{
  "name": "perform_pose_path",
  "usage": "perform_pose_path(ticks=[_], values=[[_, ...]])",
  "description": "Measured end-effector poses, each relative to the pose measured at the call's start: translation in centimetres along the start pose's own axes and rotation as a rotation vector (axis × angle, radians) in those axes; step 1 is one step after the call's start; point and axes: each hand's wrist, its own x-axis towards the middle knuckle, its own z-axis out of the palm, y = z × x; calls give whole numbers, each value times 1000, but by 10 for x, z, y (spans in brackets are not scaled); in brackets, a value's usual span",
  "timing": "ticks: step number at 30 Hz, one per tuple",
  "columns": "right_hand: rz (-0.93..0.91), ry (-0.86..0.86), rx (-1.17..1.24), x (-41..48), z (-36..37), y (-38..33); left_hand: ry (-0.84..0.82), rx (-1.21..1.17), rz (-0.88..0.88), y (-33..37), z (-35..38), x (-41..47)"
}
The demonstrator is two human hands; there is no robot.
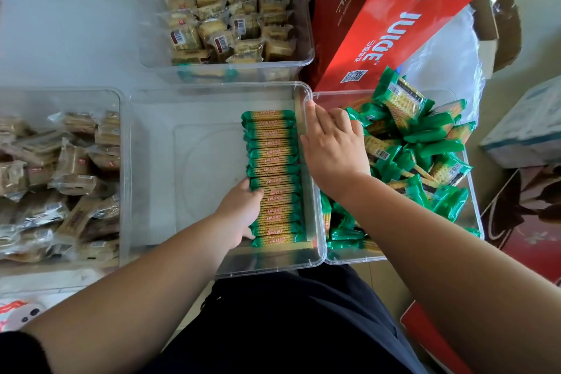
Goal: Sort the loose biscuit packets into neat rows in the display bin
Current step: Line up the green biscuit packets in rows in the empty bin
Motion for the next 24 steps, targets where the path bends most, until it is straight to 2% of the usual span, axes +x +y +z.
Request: perform_pose_path(ticks=[10,12,15,17,20,24], values=[[13,26,-6,-3,-1,0,-84,3,-10,7,-7,-20],[-2,10,11,-3,-5,5,-51,103,27,10,-14,-29],[9,39,90,-13,-16,26,155,368,225,13,-23,-39],[52,112,160,-26,-26,54,250,389,416,20,-22,-51],[165,170,212,-53,-34,113,242,421,705,30,-9,-71],[342,138,216,-88,-34,182,220,658,1033,35,29,-86]])
